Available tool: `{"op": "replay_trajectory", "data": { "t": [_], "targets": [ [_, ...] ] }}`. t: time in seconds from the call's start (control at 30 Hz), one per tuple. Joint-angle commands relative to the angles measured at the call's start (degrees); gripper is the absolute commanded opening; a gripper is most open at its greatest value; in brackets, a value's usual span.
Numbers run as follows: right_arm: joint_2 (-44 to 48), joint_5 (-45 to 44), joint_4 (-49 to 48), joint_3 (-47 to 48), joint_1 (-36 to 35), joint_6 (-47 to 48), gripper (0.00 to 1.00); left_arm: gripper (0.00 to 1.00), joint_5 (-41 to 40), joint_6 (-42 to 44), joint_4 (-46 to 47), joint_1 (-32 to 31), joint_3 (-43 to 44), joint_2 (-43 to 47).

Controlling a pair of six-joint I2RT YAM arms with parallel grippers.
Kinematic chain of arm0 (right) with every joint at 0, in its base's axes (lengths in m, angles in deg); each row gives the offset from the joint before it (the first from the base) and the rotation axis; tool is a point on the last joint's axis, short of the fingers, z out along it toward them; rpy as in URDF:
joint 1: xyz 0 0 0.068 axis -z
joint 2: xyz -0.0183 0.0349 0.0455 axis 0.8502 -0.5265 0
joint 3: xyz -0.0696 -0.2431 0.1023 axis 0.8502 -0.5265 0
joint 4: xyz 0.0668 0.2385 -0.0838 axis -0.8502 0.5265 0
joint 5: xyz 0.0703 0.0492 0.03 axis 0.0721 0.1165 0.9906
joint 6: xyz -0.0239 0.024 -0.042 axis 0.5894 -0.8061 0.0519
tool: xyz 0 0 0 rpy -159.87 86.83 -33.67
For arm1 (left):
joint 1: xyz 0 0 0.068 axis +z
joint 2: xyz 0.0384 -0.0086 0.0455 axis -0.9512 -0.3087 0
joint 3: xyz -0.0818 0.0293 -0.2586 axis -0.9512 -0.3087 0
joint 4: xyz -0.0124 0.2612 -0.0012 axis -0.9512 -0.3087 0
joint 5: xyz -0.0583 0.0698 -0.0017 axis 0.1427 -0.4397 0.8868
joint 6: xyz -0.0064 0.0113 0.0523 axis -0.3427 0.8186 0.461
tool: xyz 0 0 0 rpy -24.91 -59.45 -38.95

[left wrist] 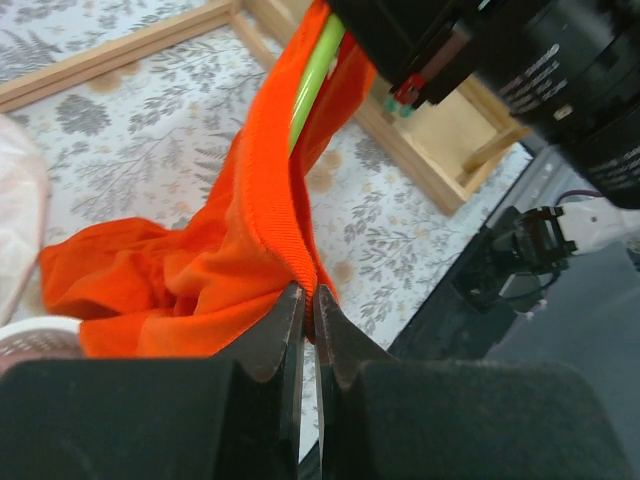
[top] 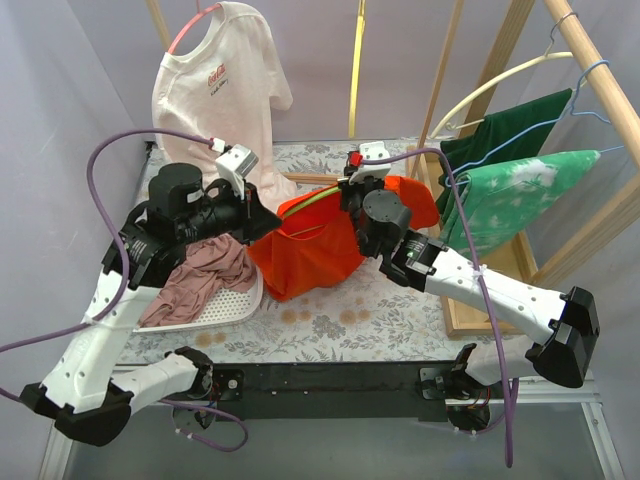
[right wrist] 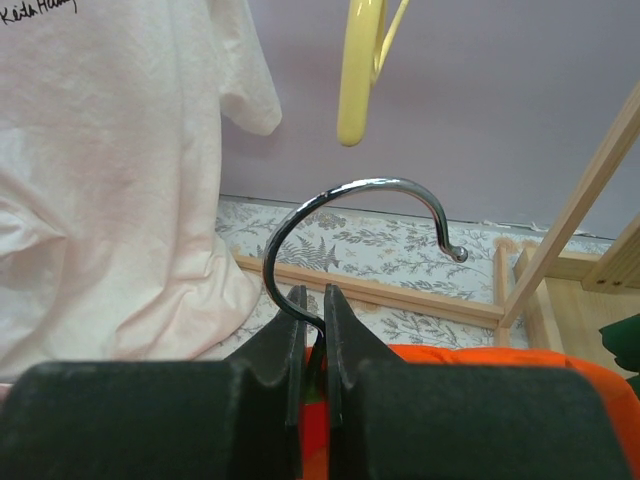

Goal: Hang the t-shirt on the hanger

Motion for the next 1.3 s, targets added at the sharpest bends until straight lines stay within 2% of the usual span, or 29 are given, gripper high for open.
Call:
{"op": "replay_trajectory", "data": {
  "t": [0.0, 0.23, 0.4, 0.43, 0.47, 0.5, 0.53, 0.6, 0.67, 0.7, 0.8, 1.0, 1.1, 1.27],
  "targets": [
    [0.86, -3.97, -5.57, 1.66, -1.31, 1.65, 0.01, 0.0, 7.84, -4.03, 8.61, 0.29, 4.54, -2.75],
    [2.35, -1.86, -4.17, 4.03, -5.95, 2.79, 0.01, 0.0, 5.73, -5.71, 12.47, 0.29, 8.15, -8.29],
    [5.6, 1.99, -1.45, 5.8, -8.69, 2.35, 0.01, 0.01, 9.77, -2.99, 10.55, 0.29, 13.6, -13.03],
    [6.04, 3.4, -1.01, 5.97, -8.78, 2.44, 0.01, 0.04, 9.86, -2.72, 10.46, 0.29, 14.13, -14.26],
    [6.13, 5.07, -0.39, 6.32, -8.78, 2.44, 0.01, 0.12, 11.78, -1.85, 10.72, 0.29, 14.57, -14.79],
    [5.79, 6.13, 0.57, 7.72, -8.95, 2.18, 0.01, 0.15, 13.36, -1.58, 10.89, 0.29, 14.84, -15.5],
    [5.35, 5.97, 3.54, 8.86, -9.13, 1.13, 0.01, 0.18, 15.64, -1.66, 11.24, 0.29, 15.01, -17.07],
    [3.68, 4.31, 5.76, 11.14, -9.22, 0.86, 0.01, 0.31, 18.74, -2.89, 11.08, 0.29, 15.19, -18.4],
    [2.45, 2.02, 7.17, 11.6, -9.13, 1.99, 0.01, 0.49, 16.9, -2.81, 10.02, 0.29, 14.84, -17.53],
    [2.27, 0.62, 7.52, 11.68, -8.96, 2.43, 0.01, 0.61, 13.33, -2.55, 10.1, 0.29, 13.8, -16.57],
    [2.09, 1.47, 10.15, 11.95, -8.17, 1.83, 0.01, 0.72, 8.83, -0.71, 10.2, 0.29, 11.94, -11.3],
    [2.44, 6.56, 15.34, 11.86, -5.97, -1.68, 0.01, 0.77, 2.4, 2.99, 2.56, 0.29, 10.19, -4.18],
    [2.18, 8.68, 18.58, 13.17, -4.65, -3.97, 0.01, 0.76, 0.63, 4.84, -1.14, 0.29, 6.94, -1.19],
    [1.83, 11.5, 20.62, 14.94, -4.21, -4.33, 0.01, 0.66, 1.59, 6.07, -4.13, 0.29, 0.88, 2.43]
  ]
}}
